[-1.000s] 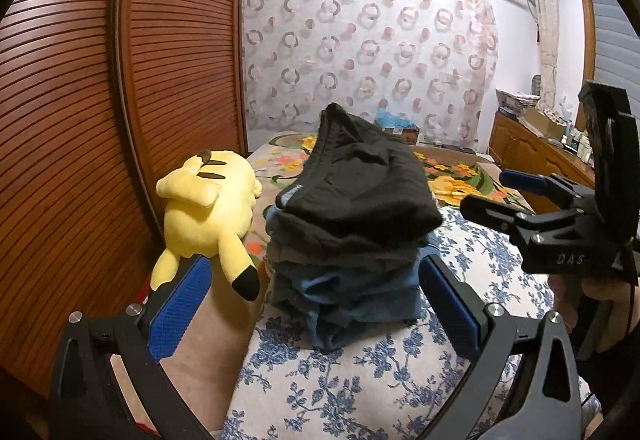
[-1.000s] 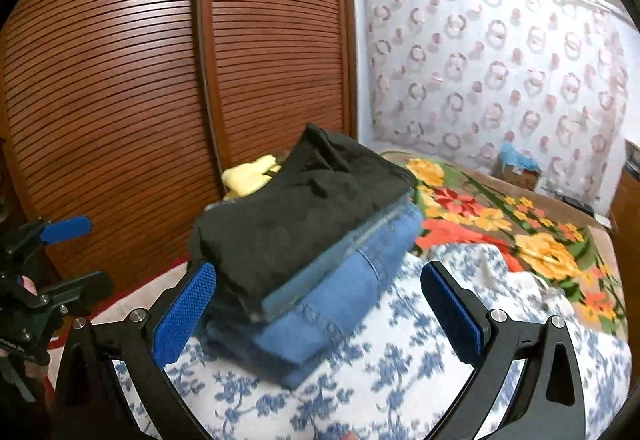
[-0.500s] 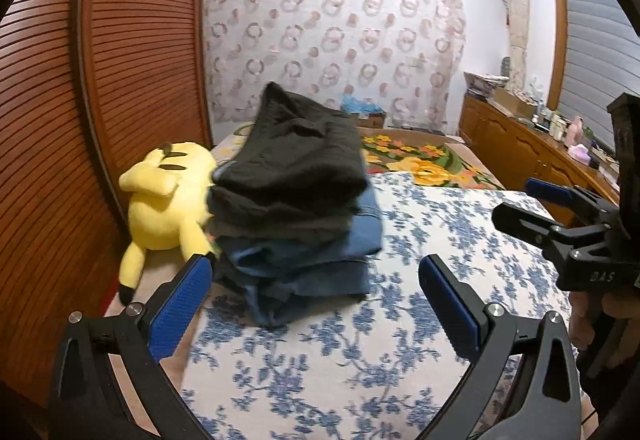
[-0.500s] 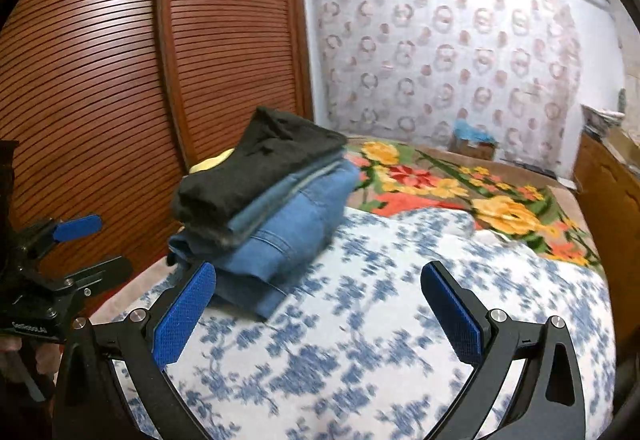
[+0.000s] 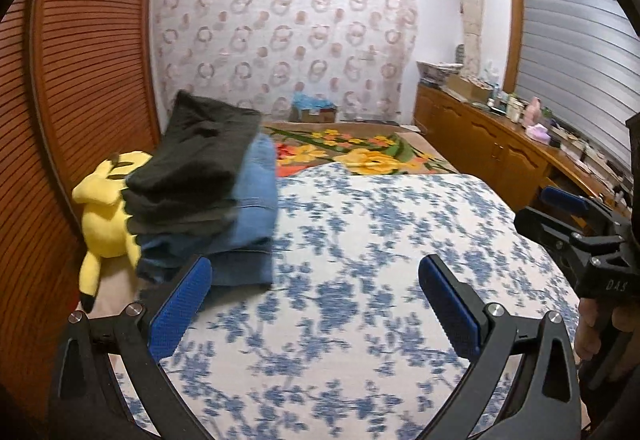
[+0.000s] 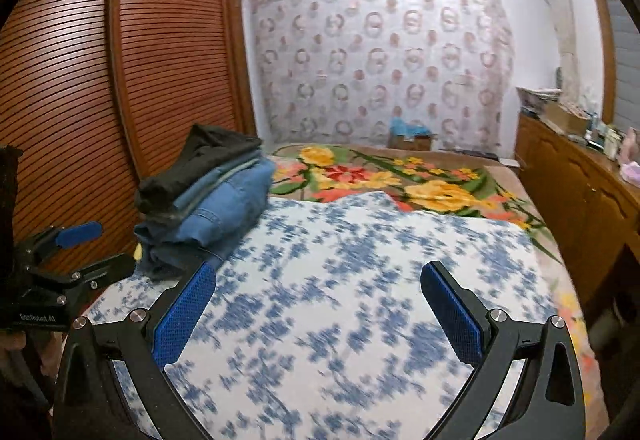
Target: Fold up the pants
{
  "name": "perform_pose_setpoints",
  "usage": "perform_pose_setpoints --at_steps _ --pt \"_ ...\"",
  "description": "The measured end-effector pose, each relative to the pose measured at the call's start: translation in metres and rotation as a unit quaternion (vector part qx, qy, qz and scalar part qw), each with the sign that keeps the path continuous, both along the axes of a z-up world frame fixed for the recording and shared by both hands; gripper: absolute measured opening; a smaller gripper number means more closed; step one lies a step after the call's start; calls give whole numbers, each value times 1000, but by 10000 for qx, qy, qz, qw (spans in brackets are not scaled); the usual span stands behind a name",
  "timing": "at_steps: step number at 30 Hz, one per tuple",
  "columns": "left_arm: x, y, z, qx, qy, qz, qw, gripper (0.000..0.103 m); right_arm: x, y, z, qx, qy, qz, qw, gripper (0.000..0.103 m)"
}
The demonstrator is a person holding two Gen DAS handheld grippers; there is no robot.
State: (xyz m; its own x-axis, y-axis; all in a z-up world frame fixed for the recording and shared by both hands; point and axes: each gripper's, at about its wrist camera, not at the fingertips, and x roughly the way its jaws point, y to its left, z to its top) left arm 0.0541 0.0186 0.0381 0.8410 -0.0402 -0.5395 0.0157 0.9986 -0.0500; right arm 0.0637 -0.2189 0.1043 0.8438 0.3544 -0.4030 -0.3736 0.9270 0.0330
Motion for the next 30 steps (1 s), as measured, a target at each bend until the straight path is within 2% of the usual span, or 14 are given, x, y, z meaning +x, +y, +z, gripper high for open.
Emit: perform_pose_setpoints --at_steps 7,15,22,30 --pt "5 -42 7 79 -25 -303 9995 103 -19 -36 6 82 -16 -424 9991 102" --pt "4 -76 34 189 -229 -534 9981 103 -38 -54 27 146 -198 -750 9969 102" --pt "-8 -79 59 158 -456 -603 9970 103 -58 -55 41 244 -447 -817 9954 102" --pt "-25 -69 74 158 -617 -503 9967 103 -61 -48 31 246 -603 -743 9951 102"
